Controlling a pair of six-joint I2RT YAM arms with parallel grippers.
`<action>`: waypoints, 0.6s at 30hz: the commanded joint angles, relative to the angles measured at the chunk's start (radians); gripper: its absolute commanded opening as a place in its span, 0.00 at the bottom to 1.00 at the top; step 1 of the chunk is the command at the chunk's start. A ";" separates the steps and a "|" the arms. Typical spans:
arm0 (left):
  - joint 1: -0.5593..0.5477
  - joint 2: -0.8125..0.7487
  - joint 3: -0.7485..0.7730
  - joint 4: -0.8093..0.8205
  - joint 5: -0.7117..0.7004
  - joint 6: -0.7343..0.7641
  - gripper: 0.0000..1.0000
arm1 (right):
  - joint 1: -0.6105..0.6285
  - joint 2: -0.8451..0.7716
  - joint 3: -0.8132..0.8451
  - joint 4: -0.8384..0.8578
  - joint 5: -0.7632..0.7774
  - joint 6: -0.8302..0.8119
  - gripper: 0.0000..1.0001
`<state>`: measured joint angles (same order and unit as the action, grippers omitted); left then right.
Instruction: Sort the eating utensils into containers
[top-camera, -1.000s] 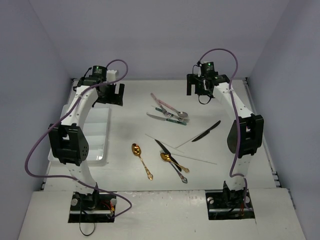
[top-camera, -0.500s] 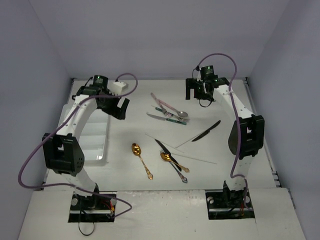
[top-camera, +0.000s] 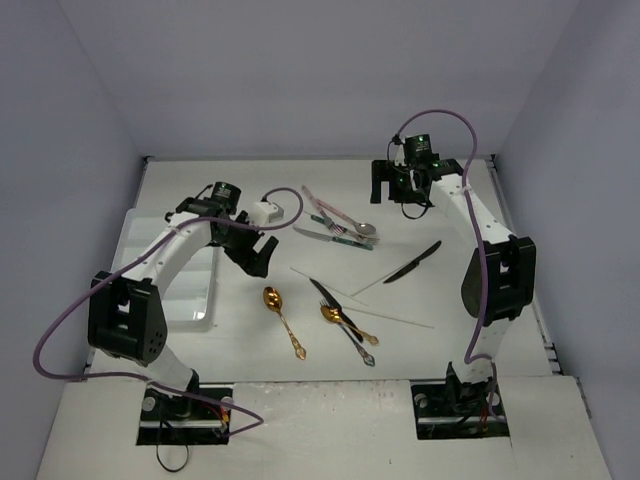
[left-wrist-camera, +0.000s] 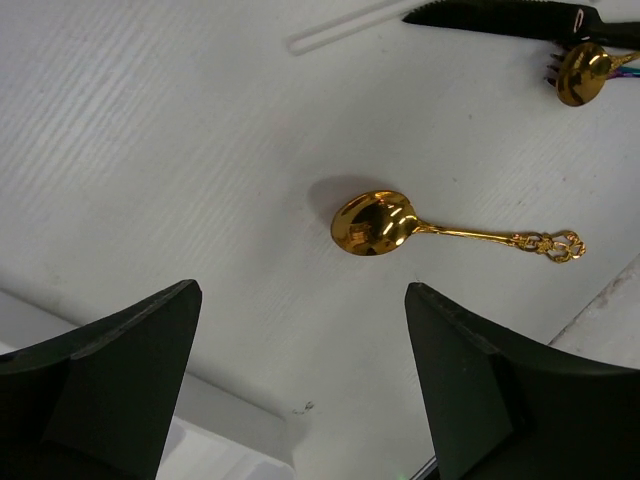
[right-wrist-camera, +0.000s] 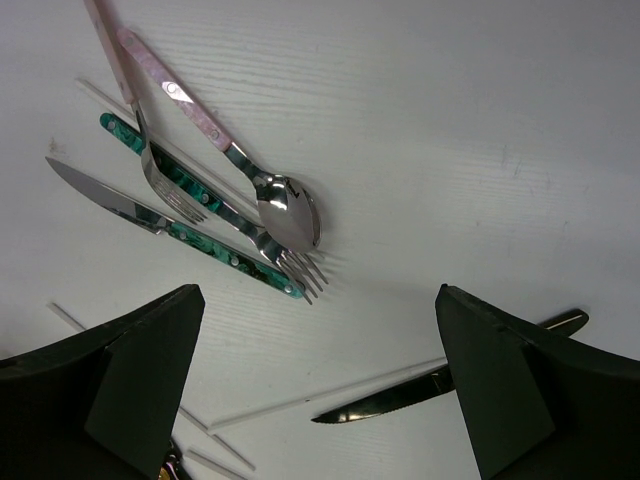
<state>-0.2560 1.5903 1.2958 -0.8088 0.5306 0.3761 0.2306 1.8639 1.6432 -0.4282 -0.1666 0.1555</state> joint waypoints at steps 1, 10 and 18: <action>-0.019 -0.014 -0.016 0.051 0.028 0.007 0.77 | 0.004 -0.081 -0.015 0.020 -0.015 -0.004 1.00; -0.022 0.057 -0.046 0.104 0.031 0.000 0.64 | 0.003 -0.103 -0.034 0.020 -0.011 -0.006 1.00; -0.047 0.097 -0.072 0.108 0.082 0.020 0.56 | 0.004 -0.104 -0.043 0.019 -0.007 -0.008 1.00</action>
<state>-0.2885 1.6955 1.2203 -0.7204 0.5559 0.3674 0.2306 1.8324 1.5997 -0.4299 -0.1726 0.1535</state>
